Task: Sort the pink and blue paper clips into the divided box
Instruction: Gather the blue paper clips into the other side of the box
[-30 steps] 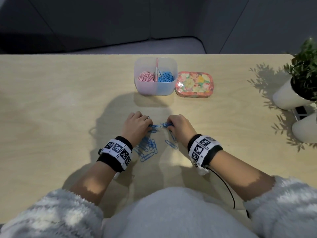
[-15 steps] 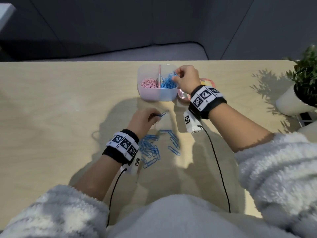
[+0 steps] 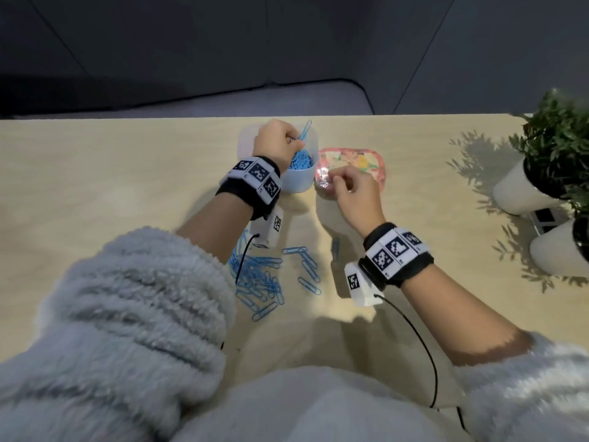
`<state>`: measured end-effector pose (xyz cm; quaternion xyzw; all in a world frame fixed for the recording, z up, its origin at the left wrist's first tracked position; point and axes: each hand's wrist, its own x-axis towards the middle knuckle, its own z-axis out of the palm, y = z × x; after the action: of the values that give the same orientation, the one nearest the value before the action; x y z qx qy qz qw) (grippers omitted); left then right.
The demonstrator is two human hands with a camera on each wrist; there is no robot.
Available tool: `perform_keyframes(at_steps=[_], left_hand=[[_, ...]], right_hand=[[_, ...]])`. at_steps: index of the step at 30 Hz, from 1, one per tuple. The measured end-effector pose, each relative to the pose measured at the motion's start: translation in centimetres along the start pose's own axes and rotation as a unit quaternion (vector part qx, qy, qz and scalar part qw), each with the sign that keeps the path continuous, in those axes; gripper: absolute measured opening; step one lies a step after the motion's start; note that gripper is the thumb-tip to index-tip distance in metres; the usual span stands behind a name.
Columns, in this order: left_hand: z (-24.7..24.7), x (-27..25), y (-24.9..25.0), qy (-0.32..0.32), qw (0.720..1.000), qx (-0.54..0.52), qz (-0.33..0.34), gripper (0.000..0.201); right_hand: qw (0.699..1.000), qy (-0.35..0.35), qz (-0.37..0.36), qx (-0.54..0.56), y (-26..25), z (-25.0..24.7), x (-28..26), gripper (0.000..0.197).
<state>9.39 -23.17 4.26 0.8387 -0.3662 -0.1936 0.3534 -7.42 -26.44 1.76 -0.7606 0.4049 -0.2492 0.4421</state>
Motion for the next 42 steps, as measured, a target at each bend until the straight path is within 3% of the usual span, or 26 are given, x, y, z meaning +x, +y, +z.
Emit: perform_keyframes(at_steps=[4,8,10,12,14,17,19,25,29,35,37,42], left_hand=[[0.4,0.0,0.4,-0.055,0.994,0.093,0.011,0.042],[-0.4,-2.5,-0.3,0.001,0.989,0.092,0.115,0.021],[-0.1,-4.9,-1.9,-0.039,0.980,0.113,0.158,0.017],[0.5,-7.4,-3.9,-0.162,0.960,0.161,0.161,0.012],[1.2,-9.4,-5.5,-0.253,0.937,0.192,0.147,0.025],[2.1,-11.2,-6.7,-0.268,0.931,0.208,0.132,0.031],[2.6,-12.1,-7.0,-0.264,0.933,0.202,0.139,0.025],[3.2,-13.4,-7.8,-0.249,0.939,0.187,0.146,0.013],[2.2,-13.4,-8.3,-0.215,0.949,0.183,0.142,0.012],[-0.7,-12.8,-9.6,-0.202,0.974,0.097,0.046,0.017],[-0.9,-12.9,-9.9,-0.229,0.966,0.115,0.036,0.022],[-0.2,-13.3,-10.5,-0.282,0.911,0.272,0.127,0.033]], right_hand=[[0.997,-0.030,0.034,-0.065,2.4,-0.8,-2.8,0.016],[0.980,-0.112,0.093,-0.135,4.6,-1.9,-5.8,0.009],[0.963,-0.162,0.098,-0.193,5.6,-2.0,-7.5,0.038],[0.952,-0.195,0.085,-0.221,5.9,-1.8,-8.8,0.059],[0.944,-0.219,0.067,-0.236,5.6,-1.3,-9.8,0.071],[0.928,-0.247,0.033,-0.275,4.6,0.1,-10.3,0.087],[0.923,-0.251,0.008,-0.290,4.1,1.2,-10.4,0.080],[0.933,-0.225,-0.029,-0.279,3.6,3.1,-10.6,0.029],[0.922,-0.235,-0.034,-0.308,3.5,3.3,-10.3,0.025],[0.918,-0.236,-0.017,-0.319,3.4,3.6,-10.3,0.016],[0.916,-0.238,-0.014,-0.322,3.4,3.5,-10.5,0.017],[0.899,-0.260,-0.015,-0.351,3.3,3.2,-10.2,0.014]])
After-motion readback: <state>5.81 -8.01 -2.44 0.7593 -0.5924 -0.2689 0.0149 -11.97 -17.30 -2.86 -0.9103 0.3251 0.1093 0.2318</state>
